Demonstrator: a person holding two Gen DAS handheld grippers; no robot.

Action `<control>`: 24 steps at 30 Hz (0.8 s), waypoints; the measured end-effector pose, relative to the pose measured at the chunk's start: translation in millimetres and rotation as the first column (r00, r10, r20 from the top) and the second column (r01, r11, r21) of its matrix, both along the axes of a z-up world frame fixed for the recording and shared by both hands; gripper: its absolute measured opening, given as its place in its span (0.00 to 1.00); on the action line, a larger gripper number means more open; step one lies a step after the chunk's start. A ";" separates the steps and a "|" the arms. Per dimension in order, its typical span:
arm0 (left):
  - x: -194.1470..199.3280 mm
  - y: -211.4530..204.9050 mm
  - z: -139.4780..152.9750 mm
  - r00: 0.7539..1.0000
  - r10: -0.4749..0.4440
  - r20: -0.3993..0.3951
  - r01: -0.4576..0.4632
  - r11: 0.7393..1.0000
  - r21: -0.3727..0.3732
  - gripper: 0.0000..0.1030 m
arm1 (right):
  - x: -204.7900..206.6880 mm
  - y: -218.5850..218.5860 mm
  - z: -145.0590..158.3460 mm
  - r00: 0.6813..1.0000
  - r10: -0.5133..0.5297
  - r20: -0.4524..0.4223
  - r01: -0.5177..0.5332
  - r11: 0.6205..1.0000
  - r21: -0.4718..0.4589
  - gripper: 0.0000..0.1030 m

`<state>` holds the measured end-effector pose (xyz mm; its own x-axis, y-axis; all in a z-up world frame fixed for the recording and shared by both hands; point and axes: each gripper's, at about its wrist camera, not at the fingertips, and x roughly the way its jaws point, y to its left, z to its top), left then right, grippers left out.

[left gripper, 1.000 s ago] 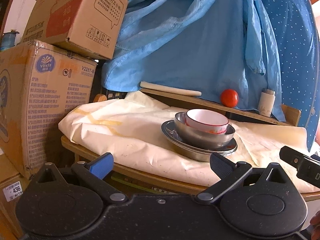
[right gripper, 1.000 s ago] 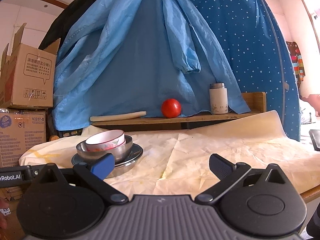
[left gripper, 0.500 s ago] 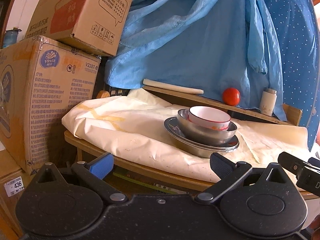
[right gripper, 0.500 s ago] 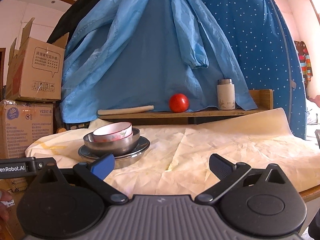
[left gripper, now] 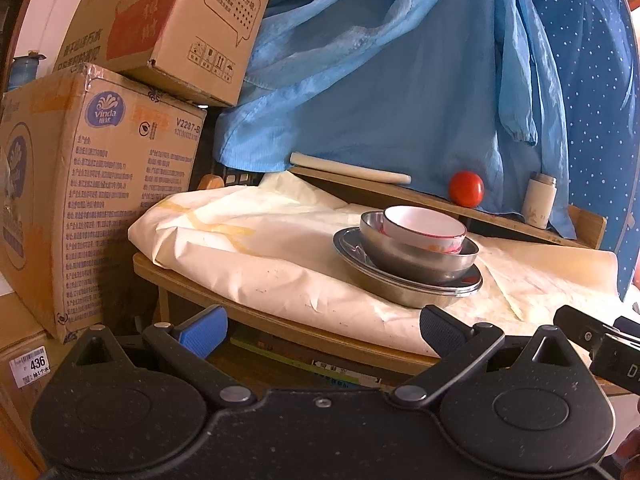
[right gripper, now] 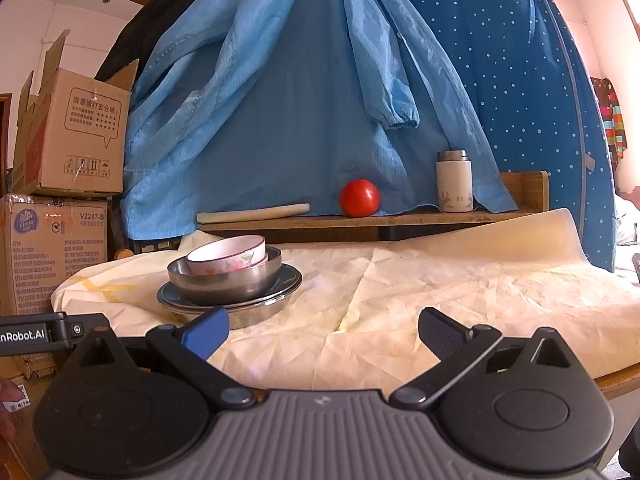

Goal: Organize plates and bowls

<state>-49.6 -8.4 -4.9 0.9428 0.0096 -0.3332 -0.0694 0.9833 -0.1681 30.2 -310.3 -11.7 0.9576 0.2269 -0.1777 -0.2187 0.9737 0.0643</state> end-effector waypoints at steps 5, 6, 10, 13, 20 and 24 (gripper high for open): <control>0.4 -1.1 -1.6 1.000 -0.005 -0.005 0.006 1.000 0.005 0.99 | 0.9 0.0 -1.2 1.000 -0.001 -0.006 0.001 1.000 0.001 1.00; 0.9 -1.3 -1.7 1.000 -0.006 -0.006 0.006 1.000 0.006 0.99 | 1.0 0.2 -1.4 1.000 0.000 -0.007 0.000 1.000 0.001 1.00; 1.2 -1.1 -1.9 1.000 -0.004 -0.008 0.004 1.000 0.005 0.99 | 1.2 0.3 -1.6 1.000 -0.001 -0.008 0.001 1.000 0.001 1.00; 1.3 -1.0 -2.0 1.000 -0.003 -0.009 0.003 1.000 0.004 0.99 | 1.3 0.3 -2.4 1.000 -0.005 -0.009 0.005 1.000 0.002 1.00; 1.2 -0.6 -2.9 1.000 -0.004 -0.014 0.004 1.000 0.002 0.99 | 2.0 -0.2 -2.7 1.000 -0.006 -0.011 0.006 1.000 0.003 1.00; 1.2 -0.7 -3.1 1.000 -0.004 -0.015 0.004 1.000 0.003 0.99 | 2.3 -0.5 -2.5 1.000 -0.005 -0.011 0.005 1.000 0.003 1.00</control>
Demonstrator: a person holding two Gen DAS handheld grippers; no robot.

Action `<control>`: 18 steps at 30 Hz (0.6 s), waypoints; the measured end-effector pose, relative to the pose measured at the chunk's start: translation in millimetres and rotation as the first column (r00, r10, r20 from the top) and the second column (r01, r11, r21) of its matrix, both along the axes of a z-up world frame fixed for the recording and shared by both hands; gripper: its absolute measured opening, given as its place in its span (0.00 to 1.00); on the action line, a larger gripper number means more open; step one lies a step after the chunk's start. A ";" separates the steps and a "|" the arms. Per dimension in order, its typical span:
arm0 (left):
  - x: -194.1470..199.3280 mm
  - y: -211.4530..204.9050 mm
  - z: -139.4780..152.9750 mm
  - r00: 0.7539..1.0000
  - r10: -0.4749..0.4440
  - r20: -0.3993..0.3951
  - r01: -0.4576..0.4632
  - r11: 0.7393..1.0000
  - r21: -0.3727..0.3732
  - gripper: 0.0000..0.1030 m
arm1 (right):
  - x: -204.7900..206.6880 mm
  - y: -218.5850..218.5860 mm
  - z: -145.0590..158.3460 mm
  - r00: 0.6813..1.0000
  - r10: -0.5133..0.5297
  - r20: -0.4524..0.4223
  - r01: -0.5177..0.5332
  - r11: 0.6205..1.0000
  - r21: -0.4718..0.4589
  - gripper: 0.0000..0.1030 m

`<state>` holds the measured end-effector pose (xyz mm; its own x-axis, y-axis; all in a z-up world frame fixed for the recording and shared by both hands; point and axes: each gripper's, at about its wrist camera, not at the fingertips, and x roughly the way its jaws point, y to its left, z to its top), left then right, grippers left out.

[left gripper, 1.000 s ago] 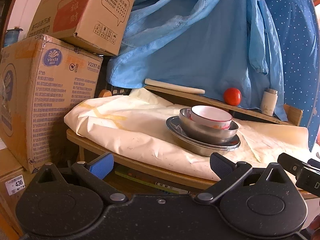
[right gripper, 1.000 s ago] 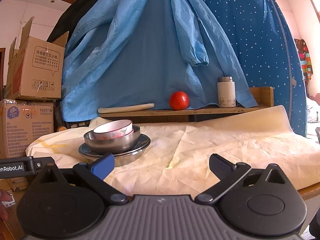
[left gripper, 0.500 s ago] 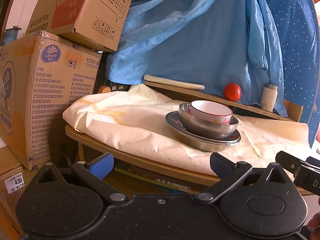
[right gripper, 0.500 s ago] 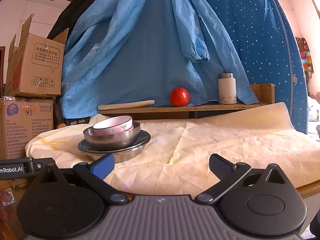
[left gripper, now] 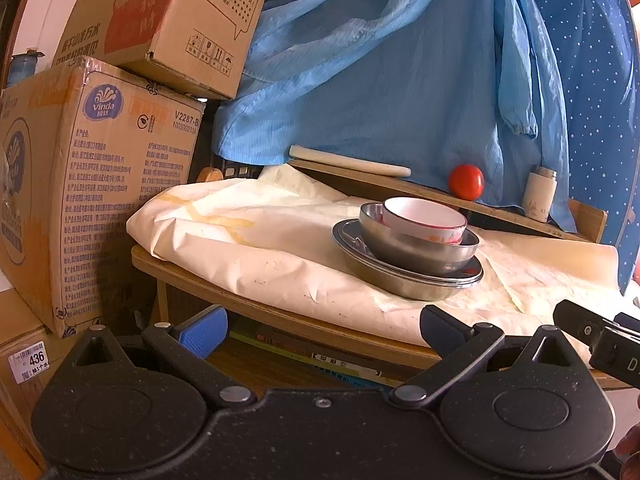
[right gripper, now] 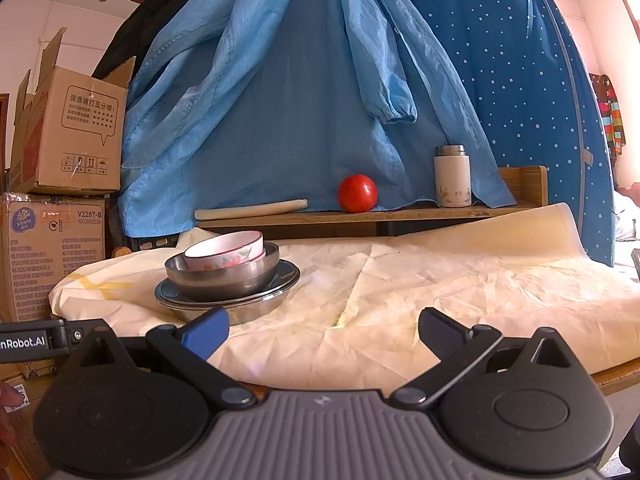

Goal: Organize plates and bowls

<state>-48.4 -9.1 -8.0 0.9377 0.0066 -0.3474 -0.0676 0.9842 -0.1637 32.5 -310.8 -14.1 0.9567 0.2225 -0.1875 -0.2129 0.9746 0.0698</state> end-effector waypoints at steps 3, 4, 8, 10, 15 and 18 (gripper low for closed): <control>-0.1 0.1 -0.5 1.000 -0.003 0.000 0.003 1.000 0.001 0.99 | -0.2 0.0 0.0 1.000 0.000 0.001 0.000 1.000 0.000 1.00; -0.1 0.1 -0.6 1.000 -0.004 0.000 0.004 1.000 0.001 0.99 | -0.1 0.0 -0.1 1.000 0.001 0.000 -0.001 1.000 -0.001 1.00; -0.1 0.0 -0.8 1.000 -0.003 0.001 0.003 1.000 0.001 0.99 | -0.6 0.5 0.0 1.000 0.000 0.002 0.000 1.000 -0.001 1.00; -0.1 0.2 -0.7 1.000 -0.003 0.000 0.003 1.000 0.000 0.99 | -0.8 0.8 0.2 1.000 0.000 0.002 0.000 1.000 -0.001 1.00; -0.2 0.4 -0.7 1.000 -0.003 -0.001 0.003 1.000 0.000 0.99 | -2.8 2.1 0.4 1.000 0.002 0.006 -0.002 1.000 -0.003 1.00; -0.3 0.5 -0.7 1.000 -0.004 0.000 0.004 1.000 0.001 0.99 | -2.9 2.3 0.5 1.000 0.001 0.006 -0.001 1.000 -0.003 1.00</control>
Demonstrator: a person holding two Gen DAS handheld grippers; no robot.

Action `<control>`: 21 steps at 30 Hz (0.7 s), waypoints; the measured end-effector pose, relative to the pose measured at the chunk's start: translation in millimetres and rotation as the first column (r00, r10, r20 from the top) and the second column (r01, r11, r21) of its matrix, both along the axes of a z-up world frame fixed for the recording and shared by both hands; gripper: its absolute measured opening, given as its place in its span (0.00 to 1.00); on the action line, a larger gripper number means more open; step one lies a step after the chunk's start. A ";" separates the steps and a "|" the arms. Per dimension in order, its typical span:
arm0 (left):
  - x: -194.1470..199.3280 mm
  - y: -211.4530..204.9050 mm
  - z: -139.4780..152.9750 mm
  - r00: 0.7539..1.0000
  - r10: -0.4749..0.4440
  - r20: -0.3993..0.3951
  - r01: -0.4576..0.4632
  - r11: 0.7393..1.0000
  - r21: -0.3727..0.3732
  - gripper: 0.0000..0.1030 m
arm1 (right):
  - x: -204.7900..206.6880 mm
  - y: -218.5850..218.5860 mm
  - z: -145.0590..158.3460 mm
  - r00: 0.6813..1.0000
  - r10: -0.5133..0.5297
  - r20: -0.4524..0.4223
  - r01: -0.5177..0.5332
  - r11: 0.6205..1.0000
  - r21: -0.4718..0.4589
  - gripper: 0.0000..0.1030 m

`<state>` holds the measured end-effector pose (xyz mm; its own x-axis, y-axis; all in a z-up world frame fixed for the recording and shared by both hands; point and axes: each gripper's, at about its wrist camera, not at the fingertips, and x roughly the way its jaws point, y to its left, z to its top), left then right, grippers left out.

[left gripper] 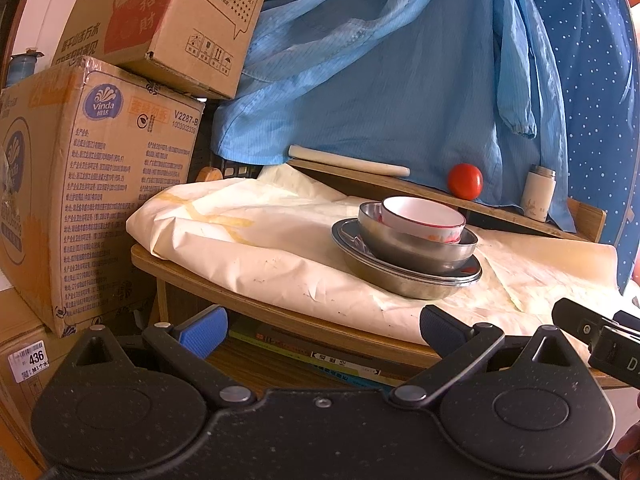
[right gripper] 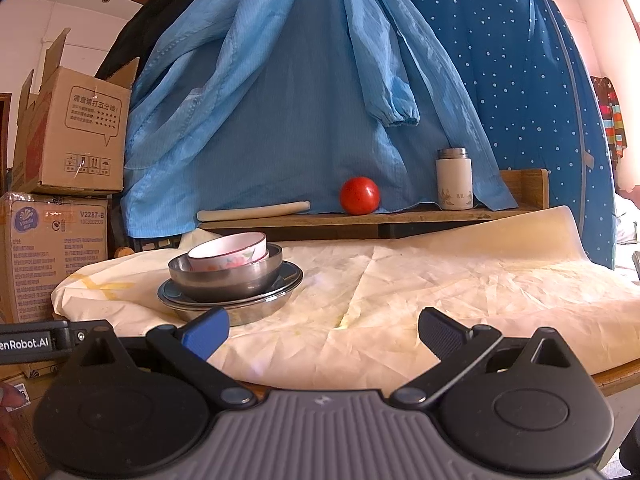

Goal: Organize plates and bowls

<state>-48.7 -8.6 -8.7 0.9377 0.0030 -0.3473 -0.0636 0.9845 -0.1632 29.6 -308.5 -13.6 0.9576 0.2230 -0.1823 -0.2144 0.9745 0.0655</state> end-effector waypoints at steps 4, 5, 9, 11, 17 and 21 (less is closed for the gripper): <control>-0.1 0.3 0.0 1.000 0.001 0.000 -0.001 1.000 0.000 0.99 | 0.1 -0.3 -0.1 1.000 0.001 0.000 -0.001 1.000 0.000 1.00; -0.1 0.2 -0.3 1.000 0.000 0.000 0.000 1.000 -0.001 0.99 | 0.1 -0.2 -0.2 1.000 0.001 -0.001 -0.001 1.000 0.000 1.00; -0.7 0.0 -0.4 1.000 0.002 0.000 -0.002 1.000 -0.001 0.99 | -1.3 0.6 0.1 1.000 0.000 0.001 0.000 1.000 -0.001 1.00; -0.8 0.0 -0.4 1.000 0.002 0.001 -0.002 1.000 -0.001 0.99 | -1.5 1.0 0.1 1.000 0.000 0.002 0.000 1.000 -0.001 1.00; -0.9 -0.3 -0.4 1.000 0.002 0.000 -0.002 1.000 -0.001 0.99 | -2.5 2.3 0.7 1.000 0.001 -0.001 -0.001 1.000 -0.003 1.00; -1.6 -0.7 -0.6 1.000 0.002 0.000 -0.002 1.000 -0.001 0.99 | -2.8 2.5 0.1 1.000 0.002 -0.002 -0.002 1.000 -0.002 1.00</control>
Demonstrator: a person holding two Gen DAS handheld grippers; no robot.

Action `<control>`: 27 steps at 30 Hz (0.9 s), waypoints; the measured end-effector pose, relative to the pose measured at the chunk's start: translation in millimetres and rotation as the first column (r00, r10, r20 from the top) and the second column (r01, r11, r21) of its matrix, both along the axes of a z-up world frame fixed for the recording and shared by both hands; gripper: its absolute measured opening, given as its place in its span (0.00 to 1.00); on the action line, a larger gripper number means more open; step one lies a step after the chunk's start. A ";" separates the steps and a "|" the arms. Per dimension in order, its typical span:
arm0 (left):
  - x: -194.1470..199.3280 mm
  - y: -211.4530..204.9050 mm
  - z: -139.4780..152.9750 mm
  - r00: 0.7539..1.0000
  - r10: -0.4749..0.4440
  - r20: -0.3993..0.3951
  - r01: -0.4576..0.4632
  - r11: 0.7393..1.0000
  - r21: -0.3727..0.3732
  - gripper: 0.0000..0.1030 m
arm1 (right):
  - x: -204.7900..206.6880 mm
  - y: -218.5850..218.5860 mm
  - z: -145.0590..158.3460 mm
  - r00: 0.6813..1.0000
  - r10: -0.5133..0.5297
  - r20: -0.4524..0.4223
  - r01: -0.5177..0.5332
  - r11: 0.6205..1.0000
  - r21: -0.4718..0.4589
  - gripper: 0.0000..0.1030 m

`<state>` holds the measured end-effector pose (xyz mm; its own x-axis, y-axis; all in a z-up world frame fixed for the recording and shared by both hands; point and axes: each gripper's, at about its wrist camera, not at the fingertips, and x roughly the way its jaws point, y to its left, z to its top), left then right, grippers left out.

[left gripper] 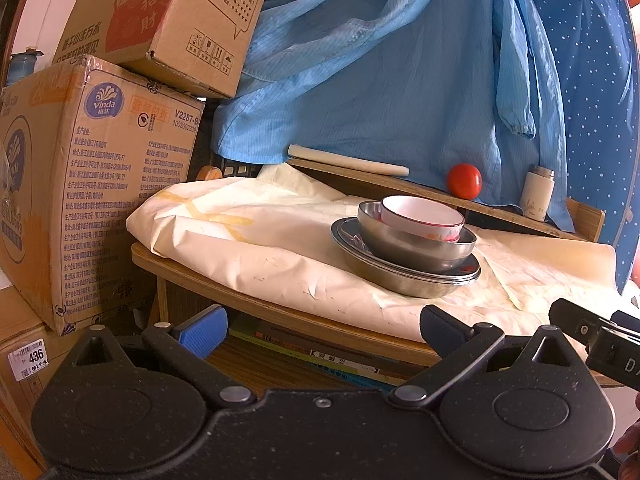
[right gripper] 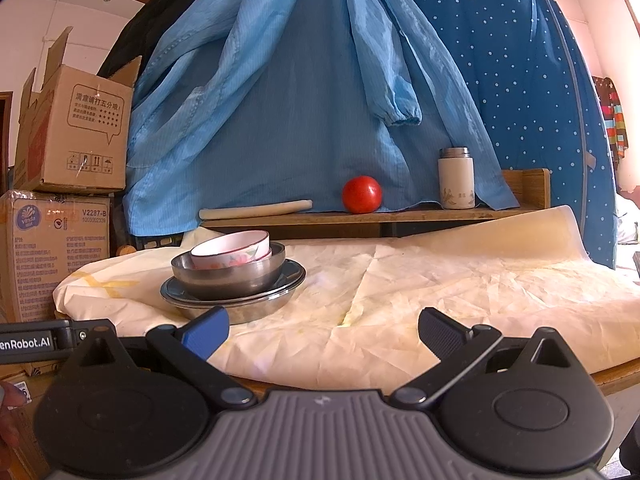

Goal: Organize plates and bowls

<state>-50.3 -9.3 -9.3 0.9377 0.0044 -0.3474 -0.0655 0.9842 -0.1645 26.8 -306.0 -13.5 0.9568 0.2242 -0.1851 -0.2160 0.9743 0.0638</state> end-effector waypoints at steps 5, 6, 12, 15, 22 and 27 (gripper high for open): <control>-0.1 -0.4 -0.1 1.000 0.001 0.000 -0.001 1.000 0.000 0.99 | -0.2 0.6 0.1 1.000 0.000 0.001 0.000 1.000 0.000 1.00; 0.1 -0.2 0.1 1.000 0.001 0.000 -0.001 1.000 0.000 0.99 | -0.1 0.1 0.0 1.000 0.000 0.000 0.000 1.000 0.000 1.00; 0.1 -0.3 0.1 1.000 0.001 0.000 -0.001 1.000 0.000 0.99 | -0.4 0.2 0.0 1.000 0.000 0.000 0.000 1.000 0.000 1.00; 0.0 -0.5 0.2 1.000 0.002 0.000 -0.002 1.000 0.000 0.99 | -0.4 0.5 0.0 1.000 0.000 0.000 0.000 1.000 0.000 1.00; -0.1 -0.7 -0.1 1.000 0.002 -0.002 -0.002 1.000 -0.001 0.99 | -0.7 0.8 -0.3 1.000 0.000 0.000 0.000 1.000 0.000 1.00; -0.6 -0.8 -0.8 1.000 0.001 -0.003 -0.001 1.000 -0.001 0.99 | -0.9 1.4 -0.3 1.000 -0.001 0.000 0.001 1.000 0.000 1.00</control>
